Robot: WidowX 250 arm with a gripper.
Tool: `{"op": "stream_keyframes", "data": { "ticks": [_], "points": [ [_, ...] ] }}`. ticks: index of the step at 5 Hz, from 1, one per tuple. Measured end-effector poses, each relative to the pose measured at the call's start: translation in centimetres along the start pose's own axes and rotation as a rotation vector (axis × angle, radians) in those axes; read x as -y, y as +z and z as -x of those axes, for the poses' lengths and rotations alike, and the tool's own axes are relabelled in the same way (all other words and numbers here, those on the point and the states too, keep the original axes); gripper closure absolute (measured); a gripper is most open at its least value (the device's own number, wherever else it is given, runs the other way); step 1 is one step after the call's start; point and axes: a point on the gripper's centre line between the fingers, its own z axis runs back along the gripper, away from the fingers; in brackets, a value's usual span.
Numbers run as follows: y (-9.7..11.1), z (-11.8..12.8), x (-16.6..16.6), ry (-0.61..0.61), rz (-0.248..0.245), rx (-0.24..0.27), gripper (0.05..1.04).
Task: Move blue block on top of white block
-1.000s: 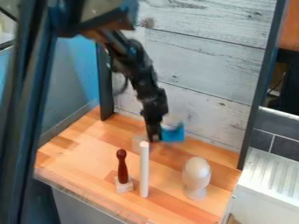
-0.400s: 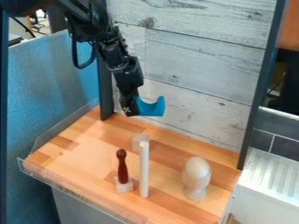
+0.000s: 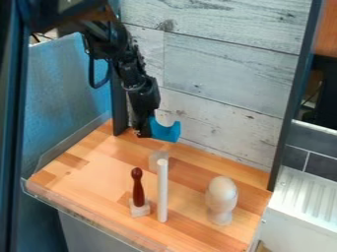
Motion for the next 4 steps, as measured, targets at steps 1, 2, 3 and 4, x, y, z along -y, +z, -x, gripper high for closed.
{"op": "stream_keyframes", "data": {
  "ticks": [1,2,3,4],
  "points": [
    [-1.2,0.5,-0.3,-0.025,0.002,-0.017,0.483],
    [-1.3,0.7,-0.6,-0.04,-0.02,-0.022,0.483],
    [-2.3,0.7,0.8,-0.047,0.009,-0.016,0.483],
    [-2.7,0.8,1.4,-0.06,0.009,-0.019,0.483]
  ]
}}
